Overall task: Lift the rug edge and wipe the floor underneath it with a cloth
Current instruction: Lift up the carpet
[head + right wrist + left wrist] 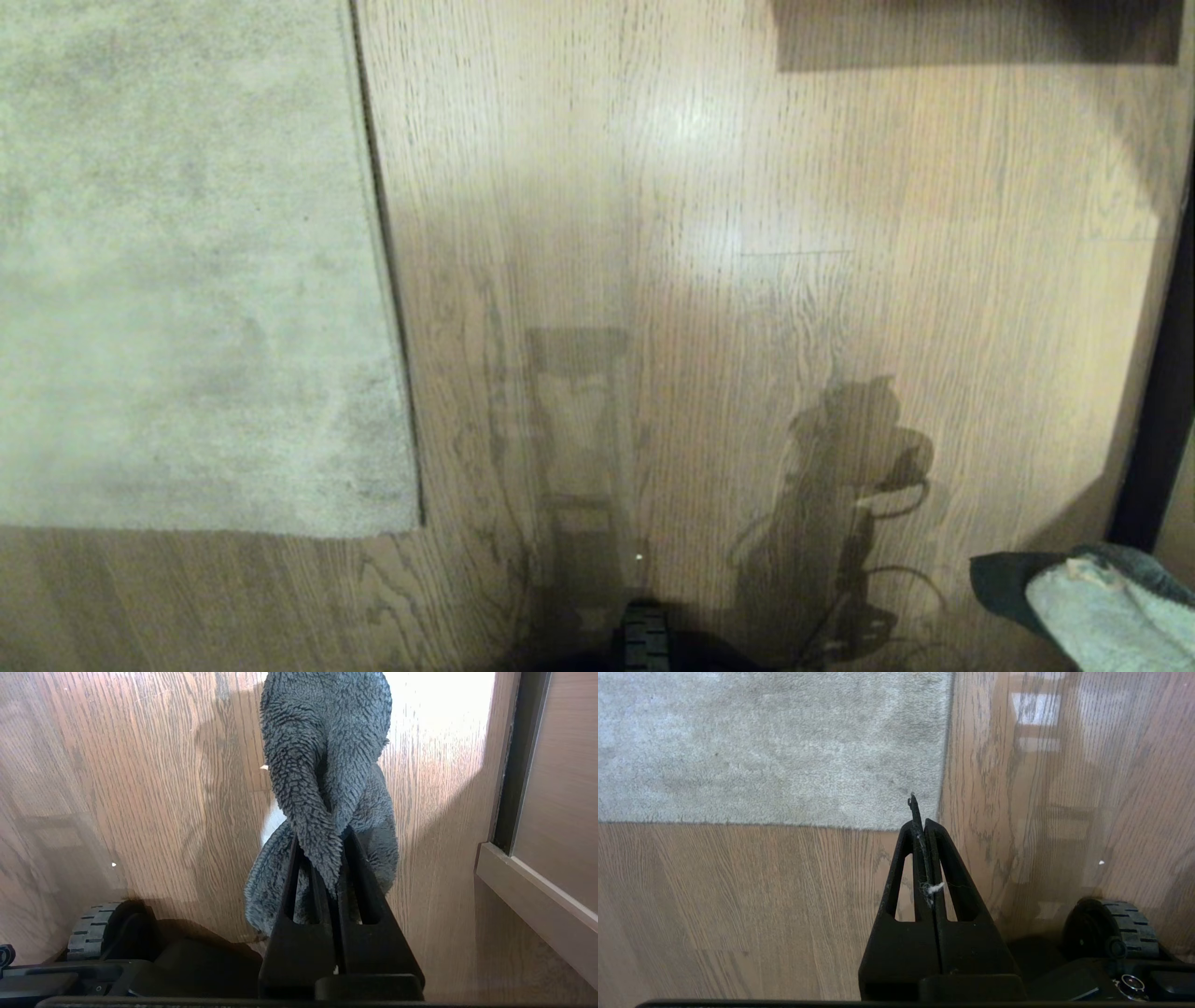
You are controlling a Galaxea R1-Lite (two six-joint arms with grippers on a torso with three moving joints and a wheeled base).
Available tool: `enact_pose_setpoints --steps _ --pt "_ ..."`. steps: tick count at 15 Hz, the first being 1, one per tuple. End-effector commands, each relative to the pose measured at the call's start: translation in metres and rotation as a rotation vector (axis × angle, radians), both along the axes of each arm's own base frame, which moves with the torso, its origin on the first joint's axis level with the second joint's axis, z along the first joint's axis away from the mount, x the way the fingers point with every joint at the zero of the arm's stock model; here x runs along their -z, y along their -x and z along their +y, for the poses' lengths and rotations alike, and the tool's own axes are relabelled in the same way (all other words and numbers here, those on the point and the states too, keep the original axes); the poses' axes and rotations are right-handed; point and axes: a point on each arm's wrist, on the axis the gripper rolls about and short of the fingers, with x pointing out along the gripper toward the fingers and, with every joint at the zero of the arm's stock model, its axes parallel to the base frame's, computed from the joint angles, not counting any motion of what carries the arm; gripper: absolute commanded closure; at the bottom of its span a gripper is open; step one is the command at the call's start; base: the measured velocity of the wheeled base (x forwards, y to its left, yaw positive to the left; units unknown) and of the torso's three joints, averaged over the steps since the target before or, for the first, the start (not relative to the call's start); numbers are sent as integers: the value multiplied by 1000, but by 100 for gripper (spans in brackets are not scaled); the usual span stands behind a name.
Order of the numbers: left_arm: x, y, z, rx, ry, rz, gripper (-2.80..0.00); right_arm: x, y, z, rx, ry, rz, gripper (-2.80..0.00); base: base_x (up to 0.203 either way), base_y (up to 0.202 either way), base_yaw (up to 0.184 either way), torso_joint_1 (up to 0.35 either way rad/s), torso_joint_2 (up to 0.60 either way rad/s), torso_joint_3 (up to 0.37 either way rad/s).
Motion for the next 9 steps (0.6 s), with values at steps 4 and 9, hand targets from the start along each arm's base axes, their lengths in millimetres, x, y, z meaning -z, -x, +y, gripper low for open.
enact_pose_setpoints --steps 4,9 --pt "0 0 0 -1 0 0 0 0 0 0 0 -1 3 0 0 0 0 0 0 0" --pt "0 0 0 -1 0 0 0 0 0 0 0 -2 3 0 0 0 0 0 0 0"
